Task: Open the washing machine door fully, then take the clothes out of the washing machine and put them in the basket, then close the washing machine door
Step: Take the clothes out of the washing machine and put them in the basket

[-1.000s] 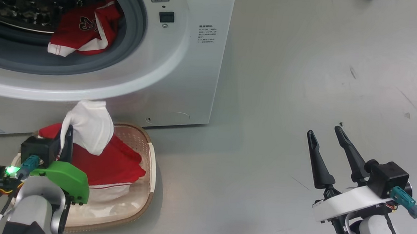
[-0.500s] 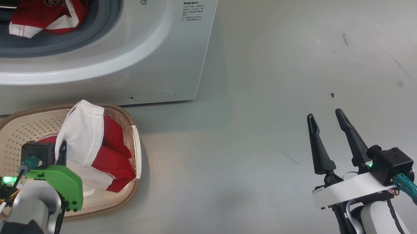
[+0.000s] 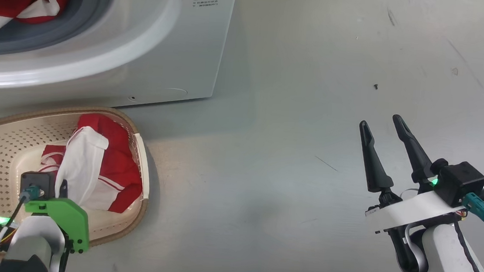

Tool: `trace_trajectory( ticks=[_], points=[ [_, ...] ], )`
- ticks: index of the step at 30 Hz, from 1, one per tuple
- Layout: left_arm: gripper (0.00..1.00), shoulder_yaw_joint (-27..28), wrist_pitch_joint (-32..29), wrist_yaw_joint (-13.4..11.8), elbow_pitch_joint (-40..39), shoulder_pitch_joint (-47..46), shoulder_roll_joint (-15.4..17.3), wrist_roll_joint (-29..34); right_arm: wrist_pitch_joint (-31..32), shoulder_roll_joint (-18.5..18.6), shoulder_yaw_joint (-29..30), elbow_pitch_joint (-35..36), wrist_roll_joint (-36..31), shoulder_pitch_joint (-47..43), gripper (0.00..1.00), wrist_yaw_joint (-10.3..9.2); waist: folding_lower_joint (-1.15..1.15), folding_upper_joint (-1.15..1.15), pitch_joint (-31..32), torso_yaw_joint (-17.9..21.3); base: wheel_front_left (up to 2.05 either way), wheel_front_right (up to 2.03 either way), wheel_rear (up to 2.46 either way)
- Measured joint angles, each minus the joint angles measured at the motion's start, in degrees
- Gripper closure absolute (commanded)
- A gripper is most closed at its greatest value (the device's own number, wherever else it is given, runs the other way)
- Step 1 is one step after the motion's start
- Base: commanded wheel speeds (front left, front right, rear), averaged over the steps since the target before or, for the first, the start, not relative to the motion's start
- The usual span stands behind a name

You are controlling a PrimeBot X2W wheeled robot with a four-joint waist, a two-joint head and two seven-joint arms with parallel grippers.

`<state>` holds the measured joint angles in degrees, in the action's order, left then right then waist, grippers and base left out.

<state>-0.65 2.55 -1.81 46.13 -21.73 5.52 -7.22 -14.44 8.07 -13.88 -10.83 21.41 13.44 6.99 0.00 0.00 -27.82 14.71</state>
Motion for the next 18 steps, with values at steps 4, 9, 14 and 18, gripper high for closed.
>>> trace_trajectory(
  ticks=[4, 9, 14, 18],
  points=[
    [1.0, -0.1, 0.0, 0.0, 2.4, -0.6, 0.0, 0.0, 0.0, 0.1, 0.3, 0.0, 0.0, 0.3, 0.0, 0.0, 0.0, 0.0, -0.5, 0.3, 0.0, 0.0, 0.0],
    [0.0, -0.2, 0.2, -0.4, 4.6, -1.1, -0.2, 0.0, 0.0, 0.2, 0.3, -0.1, 0.0, 0.3, 0.0, 0.0, 0.01, 0.0, -0.5, 0.2, 0.0, 0.0, 0.0],
    [0.0, -0.4, 1.4, -0.4, 6.9, -1.8, -0.7, 0.0, 0.0, 0.3, 0.3, -0.5, 0.0, 0.3, 0.0, 0.0, 0.01, 0.0, 0.4, -0.3, 0.0, 0.0, 0.0],
    [0.0, -0.4, 2.7, -0.4, 8.1, -1.9, -0.8, 0.0, 0.0, 0.3, 0.2, -0.8, 0.0, 0.3, 0.0, 0.0, 0.01, 0.0, 1.4, -0.7, 0.0, 0.0, 0.0]
  ],
)
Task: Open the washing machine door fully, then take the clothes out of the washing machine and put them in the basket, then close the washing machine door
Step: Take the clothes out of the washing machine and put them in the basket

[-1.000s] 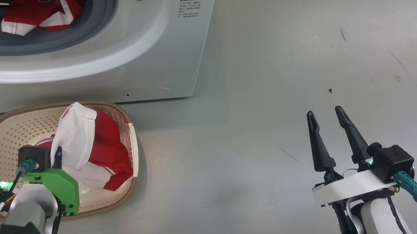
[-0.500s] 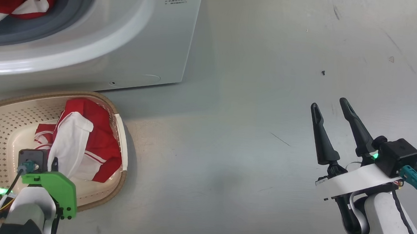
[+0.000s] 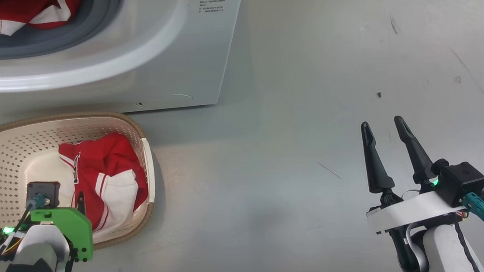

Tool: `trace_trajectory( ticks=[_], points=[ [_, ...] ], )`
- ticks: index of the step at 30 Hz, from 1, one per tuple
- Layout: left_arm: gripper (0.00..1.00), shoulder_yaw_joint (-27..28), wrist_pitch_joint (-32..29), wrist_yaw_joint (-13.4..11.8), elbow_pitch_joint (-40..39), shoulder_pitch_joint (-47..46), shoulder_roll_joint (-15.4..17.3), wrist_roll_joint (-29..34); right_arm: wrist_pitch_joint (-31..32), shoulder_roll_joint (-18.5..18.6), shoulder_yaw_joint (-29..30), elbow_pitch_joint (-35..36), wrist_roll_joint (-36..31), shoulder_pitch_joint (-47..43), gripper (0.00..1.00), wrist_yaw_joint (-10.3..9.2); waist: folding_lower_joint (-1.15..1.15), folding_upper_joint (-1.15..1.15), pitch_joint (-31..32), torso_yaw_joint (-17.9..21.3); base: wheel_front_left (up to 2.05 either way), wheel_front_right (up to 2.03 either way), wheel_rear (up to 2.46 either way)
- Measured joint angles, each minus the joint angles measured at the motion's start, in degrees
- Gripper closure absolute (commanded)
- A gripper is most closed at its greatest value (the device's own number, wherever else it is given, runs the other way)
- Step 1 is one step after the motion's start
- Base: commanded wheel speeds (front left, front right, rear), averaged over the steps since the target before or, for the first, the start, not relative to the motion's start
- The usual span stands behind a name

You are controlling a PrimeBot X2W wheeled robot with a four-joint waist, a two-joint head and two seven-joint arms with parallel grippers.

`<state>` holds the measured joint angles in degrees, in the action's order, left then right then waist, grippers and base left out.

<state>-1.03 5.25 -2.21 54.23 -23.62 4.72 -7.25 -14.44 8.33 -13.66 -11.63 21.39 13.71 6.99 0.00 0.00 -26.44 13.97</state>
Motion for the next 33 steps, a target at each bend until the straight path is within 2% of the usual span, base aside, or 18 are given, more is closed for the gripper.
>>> trace_trajectory(
  ticks=[17, 28, 33],
  points=[
    [0.0, -0.7, 8.3, 1.0, -1.5, -2.9, -1.8, -0.6, 0.0, 0.5, 2.2, -1.6, -0.1, -0.7, 0.0, 0.0, 0.0, 0.0, 6.6, -3.9, 0.0, 0.0, 0.0],
    [0.0, -1.8, 9.2, 3.3, -9.6, -2.6, -2.2, -0.8, 0.0, -0.1, 3.2, -3.1, -0.3, -4.0, 0.0, 0.0, 0.0, 0.0, 13.8, -8.2, 0.0, 0.0, 0.0],
    [0.0, -2.7, 9.2, 4.4, -17.2, -0.6, -2.3, -0.2, 0.0, -1.0, 2.8, -3.6, -0.3, -5.4, 0.0, 0.0, 0.0, 0.0, 16.8, -9.8, 0.0, 0.0, 0.0]
  ],
)
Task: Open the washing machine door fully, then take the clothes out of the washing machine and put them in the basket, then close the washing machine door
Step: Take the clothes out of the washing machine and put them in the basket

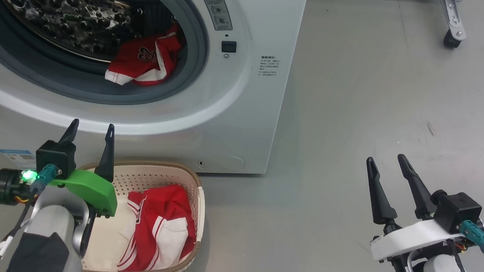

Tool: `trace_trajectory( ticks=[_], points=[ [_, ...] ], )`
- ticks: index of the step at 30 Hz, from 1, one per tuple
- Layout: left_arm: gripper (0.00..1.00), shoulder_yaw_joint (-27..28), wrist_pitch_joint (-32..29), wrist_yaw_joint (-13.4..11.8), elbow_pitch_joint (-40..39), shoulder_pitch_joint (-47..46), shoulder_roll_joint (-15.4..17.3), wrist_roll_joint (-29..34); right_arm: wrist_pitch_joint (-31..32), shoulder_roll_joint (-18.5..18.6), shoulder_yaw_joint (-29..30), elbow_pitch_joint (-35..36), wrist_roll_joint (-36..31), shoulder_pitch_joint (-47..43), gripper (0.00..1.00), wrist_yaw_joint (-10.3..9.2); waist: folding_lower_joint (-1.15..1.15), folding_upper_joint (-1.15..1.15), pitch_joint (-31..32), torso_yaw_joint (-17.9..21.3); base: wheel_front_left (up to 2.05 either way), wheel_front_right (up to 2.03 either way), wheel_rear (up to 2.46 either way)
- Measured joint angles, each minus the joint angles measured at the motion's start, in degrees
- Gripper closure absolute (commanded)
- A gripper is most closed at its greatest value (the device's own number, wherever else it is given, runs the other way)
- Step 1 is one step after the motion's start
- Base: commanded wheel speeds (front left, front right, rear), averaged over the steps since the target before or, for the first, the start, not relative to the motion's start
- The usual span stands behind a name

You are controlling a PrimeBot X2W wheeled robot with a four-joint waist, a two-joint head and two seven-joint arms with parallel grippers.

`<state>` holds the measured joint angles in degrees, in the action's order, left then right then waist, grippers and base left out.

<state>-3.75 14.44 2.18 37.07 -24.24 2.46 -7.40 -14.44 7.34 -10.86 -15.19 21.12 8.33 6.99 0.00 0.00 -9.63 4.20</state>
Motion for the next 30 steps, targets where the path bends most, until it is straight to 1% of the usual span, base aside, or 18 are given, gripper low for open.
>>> trace_trajectory(
  ticks=[5, 12, 21, 30],
  points=[
    [0.0, 0.3, 0.0, 0.1, -4.7, 4.8, 0.0, 0.0, 0.0, -0.1, 0.0, 0.0, 0.0, -1.3, 0.0, 0.0, 0.0, 0.0, 2.9, -1.3, 0.0, 0.0, 0.0],
    [0.0, 1.0, 0.0, 0.1, -10.0, 9.2, 0.0, -0.2, 0.0, -0.2, 0.1, 0.3, -0.1, -2.3, 0.0, 0.0, 0.0, 0.0, 4.7, -2.0, 0.0, 0.0, 0.0],
    [0.0, 0.9, 0.0, 0.1, -13.3, 14.6, 0.0, -0.7, 0.0, -0.6, -0.2, 0.7, -0.2, -3.0, 0.0, 0.0, 0.0, 0.0, 5.5, -1.9, 0.0, 0.0, 0.0],
    [0.0, 0.3, 0.0, 0.0, -16.1, 17.0, 0.0, -1.1, 0.0, -0.8, -0.3, 1.0, -0.2, -3.4, 0.0, 0.0, 0.0, 0.0, 5.9, -1.4, 0.0, 0.0, 0.0]
  ],
)
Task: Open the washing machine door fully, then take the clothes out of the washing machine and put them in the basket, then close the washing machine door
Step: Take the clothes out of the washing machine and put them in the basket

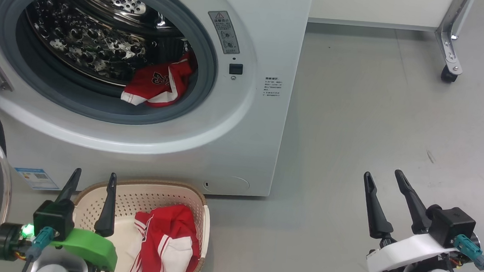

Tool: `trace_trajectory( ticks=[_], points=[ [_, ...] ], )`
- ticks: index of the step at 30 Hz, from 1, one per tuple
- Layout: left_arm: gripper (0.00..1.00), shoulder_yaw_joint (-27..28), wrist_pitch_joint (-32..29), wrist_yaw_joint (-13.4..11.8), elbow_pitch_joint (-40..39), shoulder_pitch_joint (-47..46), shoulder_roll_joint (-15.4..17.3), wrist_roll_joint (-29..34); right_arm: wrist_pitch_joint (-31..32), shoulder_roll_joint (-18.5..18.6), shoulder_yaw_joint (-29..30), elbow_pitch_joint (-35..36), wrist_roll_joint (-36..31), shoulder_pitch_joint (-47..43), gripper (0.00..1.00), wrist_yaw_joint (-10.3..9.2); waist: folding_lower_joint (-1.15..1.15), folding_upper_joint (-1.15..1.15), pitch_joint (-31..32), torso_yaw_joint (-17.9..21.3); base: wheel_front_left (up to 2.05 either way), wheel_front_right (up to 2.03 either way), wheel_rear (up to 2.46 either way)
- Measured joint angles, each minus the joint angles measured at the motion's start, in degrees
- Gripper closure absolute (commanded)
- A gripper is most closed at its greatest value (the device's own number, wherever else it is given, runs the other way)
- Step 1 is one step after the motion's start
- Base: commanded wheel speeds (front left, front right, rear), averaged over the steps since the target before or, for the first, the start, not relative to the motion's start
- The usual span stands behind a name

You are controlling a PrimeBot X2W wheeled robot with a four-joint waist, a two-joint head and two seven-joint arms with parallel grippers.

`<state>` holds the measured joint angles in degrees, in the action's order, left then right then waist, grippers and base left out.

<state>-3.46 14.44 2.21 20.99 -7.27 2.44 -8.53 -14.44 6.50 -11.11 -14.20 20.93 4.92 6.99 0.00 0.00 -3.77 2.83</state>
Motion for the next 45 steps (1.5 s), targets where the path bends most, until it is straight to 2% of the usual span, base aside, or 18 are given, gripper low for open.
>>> trace_trajectory(
  ticks=[45],
  points=[
    [0.0, -2.1, 0.0, -1.4, -4.6, 4.4, 0.0, -0.6, 0.0, 0.2, -1.1, 0.2, -0.4, -0.5, 0.0, 0.0, 0.0, 0.0, 0.4, 0.9, 0.0, 0.0, 0.0]
  ],
)
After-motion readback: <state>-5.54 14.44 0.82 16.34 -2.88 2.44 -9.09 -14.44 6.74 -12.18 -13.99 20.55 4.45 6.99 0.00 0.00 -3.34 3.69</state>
